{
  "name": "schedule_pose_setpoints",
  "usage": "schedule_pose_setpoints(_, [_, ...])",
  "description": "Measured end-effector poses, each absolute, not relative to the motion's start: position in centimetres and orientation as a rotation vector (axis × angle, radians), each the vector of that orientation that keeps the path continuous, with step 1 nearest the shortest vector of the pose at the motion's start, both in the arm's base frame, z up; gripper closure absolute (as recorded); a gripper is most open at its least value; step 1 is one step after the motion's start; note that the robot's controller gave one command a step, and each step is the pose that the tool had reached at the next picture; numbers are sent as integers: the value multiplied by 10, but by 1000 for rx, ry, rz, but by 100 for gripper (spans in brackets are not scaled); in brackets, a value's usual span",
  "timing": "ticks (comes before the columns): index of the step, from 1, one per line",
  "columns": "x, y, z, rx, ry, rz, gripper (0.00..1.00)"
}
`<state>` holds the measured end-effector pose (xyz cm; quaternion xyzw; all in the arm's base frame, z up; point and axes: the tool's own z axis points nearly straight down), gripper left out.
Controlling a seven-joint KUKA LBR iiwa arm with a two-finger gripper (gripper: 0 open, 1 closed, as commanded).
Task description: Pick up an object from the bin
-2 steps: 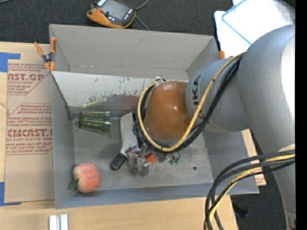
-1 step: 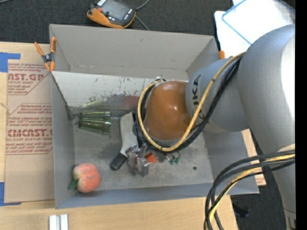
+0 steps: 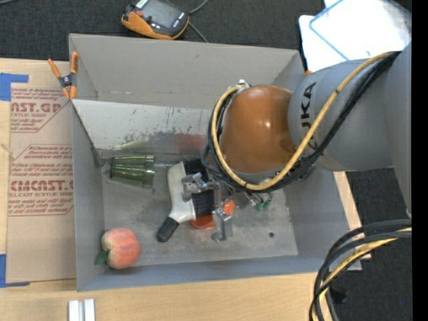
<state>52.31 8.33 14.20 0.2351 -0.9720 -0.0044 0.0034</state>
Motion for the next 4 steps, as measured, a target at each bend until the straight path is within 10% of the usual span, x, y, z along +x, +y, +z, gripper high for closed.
schedule_pose_setpoints(1, [522, 83, 141, 737, -3044, -15, 0])
schedule_pose_setpoints(2, [539, 138, 139, 1698, -2640, -23, 100])
schedule_pose_setpoints(4, [535, 137, 153, 1704, -2633, -25, 100])
